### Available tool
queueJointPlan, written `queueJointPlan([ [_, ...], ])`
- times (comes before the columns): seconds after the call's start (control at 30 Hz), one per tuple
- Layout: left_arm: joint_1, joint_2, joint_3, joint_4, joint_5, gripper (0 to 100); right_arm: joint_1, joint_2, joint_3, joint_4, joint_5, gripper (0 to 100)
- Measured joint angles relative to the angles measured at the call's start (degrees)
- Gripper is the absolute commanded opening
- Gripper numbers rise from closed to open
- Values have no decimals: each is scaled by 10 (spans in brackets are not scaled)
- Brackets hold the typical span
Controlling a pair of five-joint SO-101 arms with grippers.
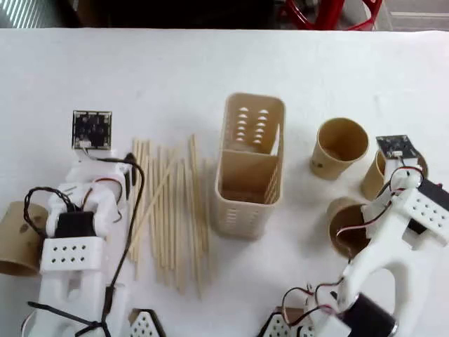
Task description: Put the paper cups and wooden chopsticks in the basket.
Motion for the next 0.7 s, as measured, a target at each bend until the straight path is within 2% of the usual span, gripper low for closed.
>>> queueJointPlan([
  [0.23, 0, 0, 0, 0, 0, 155, 0, -231, 84, 29, 5, 17],
  [0.4, 4, 0, 0, 0, -1, 155, -35, -374, 116, 91, 5, 17],
  [0.57, 32, 0, 11, 0, -1, 155, -76, -411, 110, 134, -7, 17],
  [0.7, 33, 0, 11, 0, -1, 155, -77, -413, 70, 135, -34, 17],
])
